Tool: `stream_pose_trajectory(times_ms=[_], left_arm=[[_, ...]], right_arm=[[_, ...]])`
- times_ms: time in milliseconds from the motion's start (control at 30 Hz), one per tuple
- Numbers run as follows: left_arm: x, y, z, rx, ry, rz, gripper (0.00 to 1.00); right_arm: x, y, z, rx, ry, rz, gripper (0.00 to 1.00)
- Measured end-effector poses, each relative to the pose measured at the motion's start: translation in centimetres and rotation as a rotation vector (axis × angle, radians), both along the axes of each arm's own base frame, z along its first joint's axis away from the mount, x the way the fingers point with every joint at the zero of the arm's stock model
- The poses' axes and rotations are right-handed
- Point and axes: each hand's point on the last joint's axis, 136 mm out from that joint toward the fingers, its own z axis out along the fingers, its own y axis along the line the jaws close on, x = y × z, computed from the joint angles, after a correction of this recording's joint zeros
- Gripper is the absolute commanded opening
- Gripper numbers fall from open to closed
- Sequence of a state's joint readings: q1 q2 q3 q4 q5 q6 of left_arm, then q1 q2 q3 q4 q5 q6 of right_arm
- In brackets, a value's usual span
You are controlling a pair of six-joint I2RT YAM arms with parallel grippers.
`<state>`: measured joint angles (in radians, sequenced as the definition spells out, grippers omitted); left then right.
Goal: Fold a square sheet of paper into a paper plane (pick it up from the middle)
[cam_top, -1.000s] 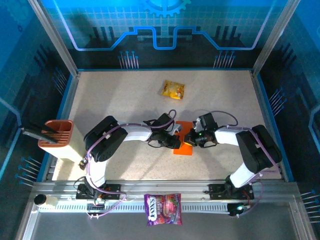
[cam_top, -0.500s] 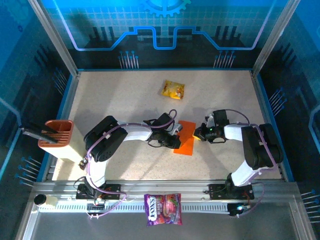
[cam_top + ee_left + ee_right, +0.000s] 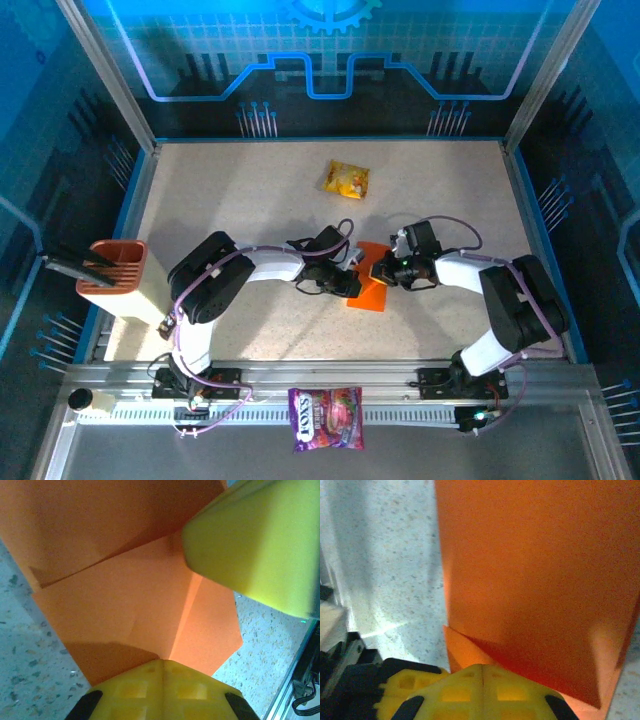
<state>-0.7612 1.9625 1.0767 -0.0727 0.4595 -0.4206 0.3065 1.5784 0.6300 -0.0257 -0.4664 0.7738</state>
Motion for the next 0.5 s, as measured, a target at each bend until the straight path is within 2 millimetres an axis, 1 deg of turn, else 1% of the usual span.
stream_pose_trajectory(times_ms=[67,200,300,433,500], left_arm=[[0.0,0.0,0.0,0.0,0.002,0.003,0.0],[-0.1,0.0,0.3,0.004,0.021,0.02,0.0],[0.0,-0.2,0.9,-0.001,0.034,0.036,0.0],[0.8,-1.7,2.5,-0.037,0.014,0.04,0.0],[1.3,-2.8,3.4,-0.063,-0.002,0.031,0.0]], right_arm=[[-0.3,-0.3,-1.2,-0.02,0.036,-0.005,0.0],[-0.2,-0.3,-1.3,-0.005,0.038,-0.003,0.0],[-0.2,-0.4,-1.3,0.008,0.037,-0.003,0.0],[-0.2,-0.5,-1.3,0.012,0.034,-0.003,0.0],[-0.2,-0.5,-1.3,0.012,0.034,-0.002,0.0]])
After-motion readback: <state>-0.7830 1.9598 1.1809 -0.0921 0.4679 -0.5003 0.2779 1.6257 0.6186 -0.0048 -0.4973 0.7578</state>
